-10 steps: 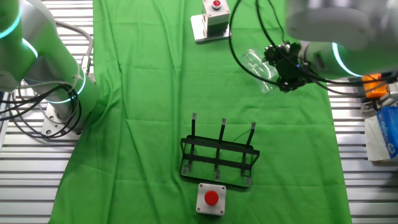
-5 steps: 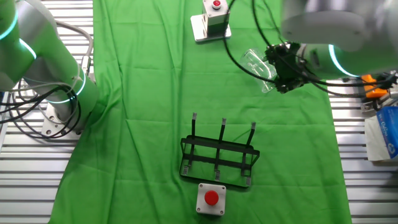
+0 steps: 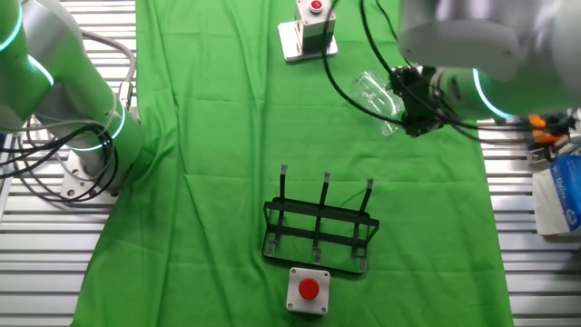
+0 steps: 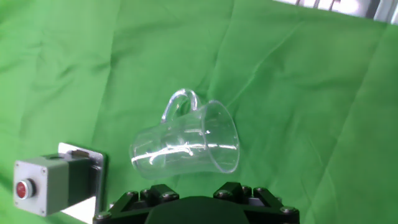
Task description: Take the cup off the cup rack
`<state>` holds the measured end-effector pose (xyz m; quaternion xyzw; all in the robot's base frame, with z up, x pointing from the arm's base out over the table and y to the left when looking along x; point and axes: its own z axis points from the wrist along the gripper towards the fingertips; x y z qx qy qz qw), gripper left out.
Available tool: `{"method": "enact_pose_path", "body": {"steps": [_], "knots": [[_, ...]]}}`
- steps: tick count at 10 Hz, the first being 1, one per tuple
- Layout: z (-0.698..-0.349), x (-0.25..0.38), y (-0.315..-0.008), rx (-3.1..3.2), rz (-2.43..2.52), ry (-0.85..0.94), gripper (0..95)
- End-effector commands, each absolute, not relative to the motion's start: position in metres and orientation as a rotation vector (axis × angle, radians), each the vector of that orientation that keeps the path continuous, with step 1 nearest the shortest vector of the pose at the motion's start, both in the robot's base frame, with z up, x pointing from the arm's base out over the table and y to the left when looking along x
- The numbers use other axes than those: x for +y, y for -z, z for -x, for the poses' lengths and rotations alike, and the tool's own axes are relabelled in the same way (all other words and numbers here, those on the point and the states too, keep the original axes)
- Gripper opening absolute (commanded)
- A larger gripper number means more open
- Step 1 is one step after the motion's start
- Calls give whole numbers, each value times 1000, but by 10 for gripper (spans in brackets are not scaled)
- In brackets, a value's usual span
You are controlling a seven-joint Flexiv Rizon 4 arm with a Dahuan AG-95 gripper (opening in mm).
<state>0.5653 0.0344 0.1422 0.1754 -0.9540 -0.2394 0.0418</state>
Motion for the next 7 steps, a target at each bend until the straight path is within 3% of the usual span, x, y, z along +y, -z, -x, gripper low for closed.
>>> {"method": "enact_pose_path", "body": {"steps": [1, 7], "knots": [[-577, 37, -146, -2919, -569, 784, 570], [-602, 52, -112, -2894, -611, 951, 570]]}}
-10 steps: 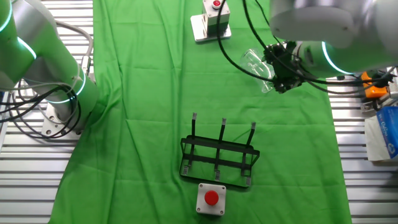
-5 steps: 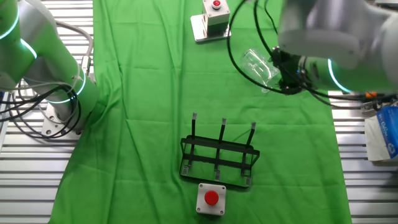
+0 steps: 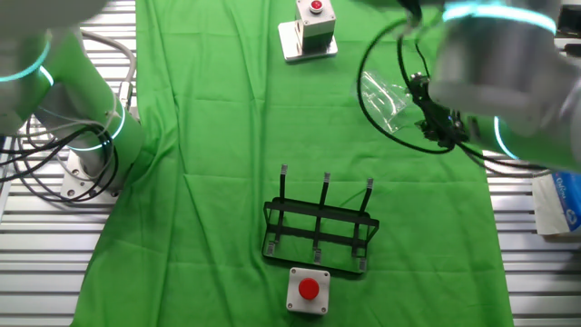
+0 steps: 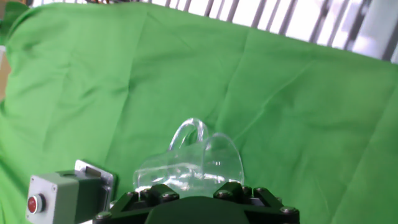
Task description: Take the cup off the cup rack
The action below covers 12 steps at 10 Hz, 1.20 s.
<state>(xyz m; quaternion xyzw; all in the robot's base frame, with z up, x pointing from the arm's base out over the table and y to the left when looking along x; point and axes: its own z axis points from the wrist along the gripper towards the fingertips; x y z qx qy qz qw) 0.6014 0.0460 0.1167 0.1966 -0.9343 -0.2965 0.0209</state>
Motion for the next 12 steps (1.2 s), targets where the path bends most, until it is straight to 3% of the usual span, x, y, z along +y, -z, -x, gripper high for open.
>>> {"method": "enact_pose_path", "body": {"steps": [1, 6, 7, 8, 12], "knots": [[-603, 58, -108, -2881, -607, 1005, 570], [-602, 79, -98, -2881, -565, 1074, 570], [-602, 79, -97, -2891, -509, 1064, 190], [-603, 79, -95, -2896, -466, 1060, 0], [-603, 78, -84, -2887, -394, 1041, 0]]}}
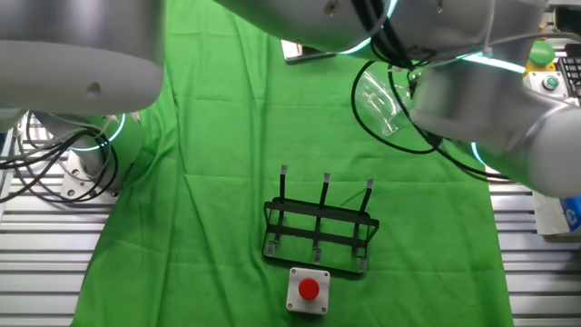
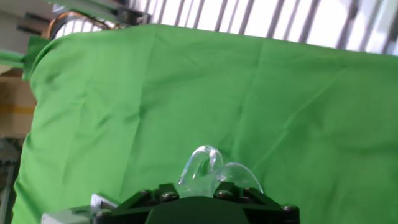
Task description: Take the cup off the cup rack
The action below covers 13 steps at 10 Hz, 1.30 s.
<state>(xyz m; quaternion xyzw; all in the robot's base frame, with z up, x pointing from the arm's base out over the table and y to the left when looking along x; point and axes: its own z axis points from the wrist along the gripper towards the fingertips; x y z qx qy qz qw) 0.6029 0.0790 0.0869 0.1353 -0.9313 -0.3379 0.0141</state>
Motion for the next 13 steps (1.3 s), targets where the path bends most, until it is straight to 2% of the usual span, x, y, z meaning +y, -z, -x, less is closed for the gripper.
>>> {"method": "enact_pose_path", "body": {"steps": [1, 4, 7, 13], "knots": [[-601, 76, -77, -2874, -324, 1016, 0], [-598, 74, -72, -2887, -255, 955, 0], [-595, 71, -92, -2906, -214, 920, 0], [-590, 67, -112, -3016, -274, 483, 0]]}}
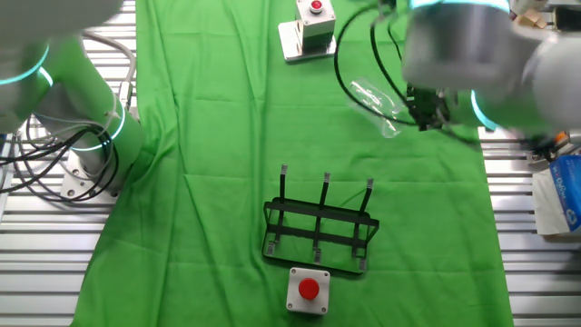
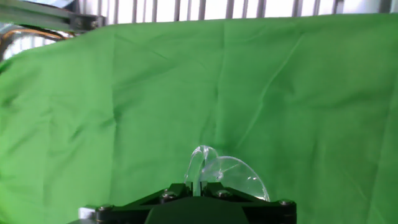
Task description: Take the cup off the cup rack
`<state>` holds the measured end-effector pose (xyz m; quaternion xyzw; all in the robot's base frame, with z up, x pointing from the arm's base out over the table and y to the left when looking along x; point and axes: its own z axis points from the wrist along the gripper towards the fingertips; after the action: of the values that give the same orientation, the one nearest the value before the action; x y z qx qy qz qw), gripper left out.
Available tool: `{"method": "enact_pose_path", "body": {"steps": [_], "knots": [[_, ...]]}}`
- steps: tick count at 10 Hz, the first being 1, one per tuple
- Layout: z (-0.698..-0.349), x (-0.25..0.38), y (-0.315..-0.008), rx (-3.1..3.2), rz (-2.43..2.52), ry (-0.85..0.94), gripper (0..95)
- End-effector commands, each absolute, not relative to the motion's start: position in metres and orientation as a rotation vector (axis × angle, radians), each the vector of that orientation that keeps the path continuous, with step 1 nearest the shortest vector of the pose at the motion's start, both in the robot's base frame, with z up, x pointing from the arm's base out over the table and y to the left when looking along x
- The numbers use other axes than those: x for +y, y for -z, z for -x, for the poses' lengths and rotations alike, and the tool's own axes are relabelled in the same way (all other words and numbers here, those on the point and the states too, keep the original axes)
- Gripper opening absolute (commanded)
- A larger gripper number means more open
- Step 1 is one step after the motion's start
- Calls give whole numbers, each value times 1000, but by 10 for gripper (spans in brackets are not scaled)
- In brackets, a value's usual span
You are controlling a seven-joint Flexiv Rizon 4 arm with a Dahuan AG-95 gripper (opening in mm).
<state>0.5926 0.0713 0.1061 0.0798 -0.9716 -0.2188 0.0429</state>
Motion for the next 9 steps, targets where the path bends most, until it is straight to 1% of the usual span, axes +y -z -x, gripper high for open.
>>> {"method": "enact_pose_path", "body": {"steps": [1, 3, 5, 6, 9], "knots": [[-589, 61, -119, -3018, -272, 469, 0], [-585, 52, -133, -3020, -266, 452, 0], [-580, 40, -147, -3066, -281, 368, 0], [-579, 36, -149, -3084, -266, 379, 0], [-578, 33, -150, -3134, -253, 317, 0]]}}
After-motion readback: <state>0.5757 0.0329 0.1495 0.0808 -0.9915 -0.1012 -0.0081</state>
